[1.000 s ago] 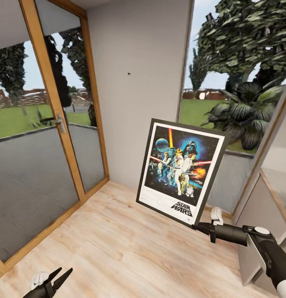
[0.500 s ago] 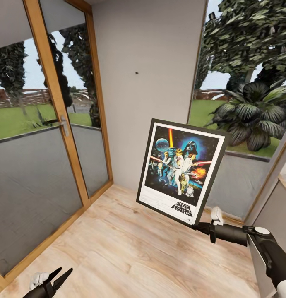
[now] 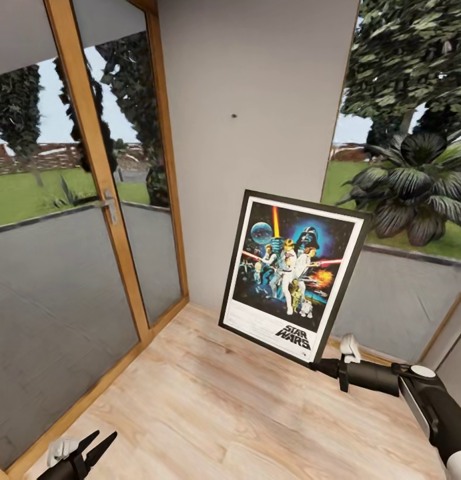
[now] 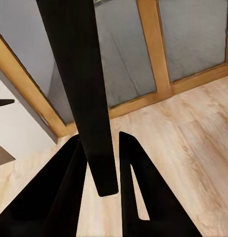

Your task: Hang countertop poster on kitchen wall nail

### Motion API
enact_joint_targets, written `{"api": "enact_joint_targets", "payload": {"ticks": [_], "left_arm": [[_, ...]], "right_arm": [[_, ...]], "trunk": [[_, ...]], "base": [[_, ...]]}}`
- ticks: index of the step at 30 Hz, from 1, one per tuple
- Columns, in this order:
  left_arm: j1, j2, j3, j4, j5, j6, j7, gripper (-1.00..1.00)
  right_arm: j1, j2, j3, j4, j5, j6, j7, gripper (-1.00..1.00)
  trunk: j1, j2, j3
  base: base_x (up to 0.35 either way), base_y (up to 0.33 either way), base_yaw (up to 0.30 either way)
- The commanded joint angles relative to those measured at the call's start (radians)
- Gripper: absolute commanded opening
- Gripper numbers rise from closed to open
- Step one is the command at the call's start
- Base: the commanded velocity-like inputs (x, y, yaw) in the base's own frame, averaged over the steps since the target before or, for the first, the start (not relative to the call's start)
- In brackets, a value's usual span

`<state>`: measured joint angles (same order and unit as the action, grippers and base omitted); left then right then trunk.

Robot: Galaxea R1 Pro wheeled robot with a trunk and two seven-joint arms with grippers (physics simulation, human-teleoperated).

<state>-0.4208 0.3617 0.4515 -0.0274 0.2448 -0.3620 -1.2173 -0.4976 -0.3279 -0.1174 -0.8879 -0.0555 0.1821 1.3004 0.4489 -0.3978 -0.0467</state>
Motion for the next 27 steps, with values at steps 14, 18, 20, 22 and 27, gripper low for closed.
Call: {"api": "enact_joint_targets", "payload": {"ticks": [14, 18, 20, 22, 27], "left_arm": [[-0.001, 0.000, -0.008, 0.001, 0.010, -0.005, -0.002, 1.00], [-0.001, 0.000, -0.008, 0.001, 0.010, -0.005, -0.002, 1.00], [-0.001, 0.000, -0.008, 0.001, 0.010, -0.005, -0.002, 1.00], [-0.001, 0.000, -0.008, 0.001, 0.010, -0.005, -0.002, 1.00], [-0.001, 0.000, -0.009, 0.001, 0.010, -0.005, -0.002, 1.00]], "right_arm": [[-0.001, 0.001, -0.001, 0.000, -0.004, 0.012, 0.007, -1.00], [-0.001, 0.000, 0.000, 0.000, -0.004, 0.012, 0.007, -1.00], [-0.001, 0.000, 0.000, 0.000, -0.004, 0.011, 0.007, -1.00], [-0.001, 0.000, -0.001, 0.000, -0.004, 0.011, 0.008, -1.00], [-0.001, 0.000, 0.000, 0.000, -0.004, 0.011, 0.008, -1.00]], "trunk": [[0.001, -0.002, 0.007], [0.001, -0.002, 0.007], [0.001, -0.002, 0.007], [0.001, -0.002, 0.007], [0.001, -0.002, 0.009]], "base": [[0.253, 0.248, -0.138], [0.253, 0.248, -0.032], [0.253, 0.248, -0.006], [0.253, 0.248, -0.002], [0.253, 0.248, -0.085]]}}
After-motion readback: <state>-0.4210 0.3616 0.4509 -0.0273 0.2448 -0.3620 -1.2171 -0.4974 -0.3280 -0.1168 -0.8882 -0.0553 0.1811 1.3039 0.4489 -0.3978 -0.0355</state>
